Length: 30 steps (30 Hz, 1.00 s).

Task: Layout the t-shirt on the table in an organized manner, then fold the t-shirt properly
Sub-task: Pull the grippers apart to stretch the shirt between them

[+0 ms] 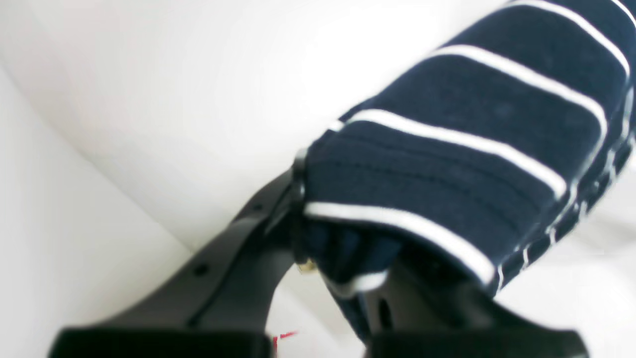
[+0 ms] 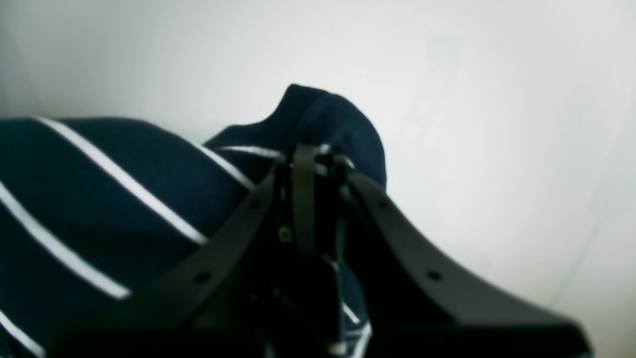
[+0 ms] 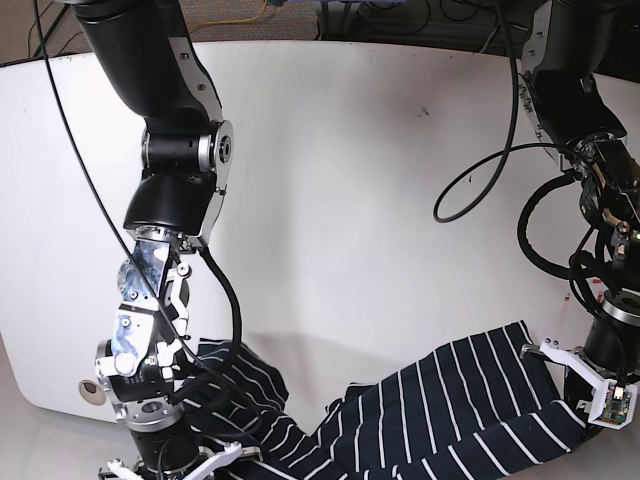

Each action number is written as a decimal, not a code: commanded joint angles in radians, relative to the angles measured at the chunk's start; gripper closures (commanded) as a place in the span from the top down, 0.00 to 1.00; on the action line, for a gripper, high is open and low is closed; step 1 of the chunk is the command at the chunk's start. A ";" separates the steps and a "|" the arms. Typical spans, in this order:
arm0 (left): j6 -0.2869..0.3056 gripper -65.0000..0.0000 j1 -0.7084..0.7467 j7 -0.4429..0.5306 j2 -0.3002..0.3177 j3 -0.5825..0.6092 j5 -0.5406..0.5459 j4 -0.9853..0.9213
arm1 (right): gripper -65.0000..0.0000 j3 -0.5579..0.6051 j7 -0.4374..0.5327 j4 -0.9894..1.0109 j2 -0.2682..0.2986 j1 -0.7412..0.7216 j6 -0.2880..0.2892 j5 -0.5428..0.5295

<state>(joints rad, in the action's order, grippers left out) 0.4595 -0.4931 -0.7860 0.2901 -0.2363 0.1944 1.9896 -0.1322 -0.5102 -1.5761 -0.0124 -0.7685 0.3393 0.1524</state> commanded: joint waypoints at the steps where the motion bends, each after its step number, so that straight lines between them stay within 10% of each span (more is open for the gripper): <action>1: -0.023 0.00 -0.028 0.023 0.030 -0.021 -0.008 0.014 | 0.00 -0.004 0.023 -0.014 0.005 -0.026 -0.024 0.009; 30: -0.023 0.00 0.003 0.023 0.027 -0.058 0.041 0.001 | 0.00 -0.005 0.023 -0.034 0.018 0.036 -0.022 0.011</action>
<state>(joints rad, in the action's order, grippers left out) 0.4614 -0.4755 -0.7925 0.3050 -0.2855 0.2481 1.9827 -0.1318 -0.5091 -1.5799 -0.0051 -0.7197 0.3405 0.1501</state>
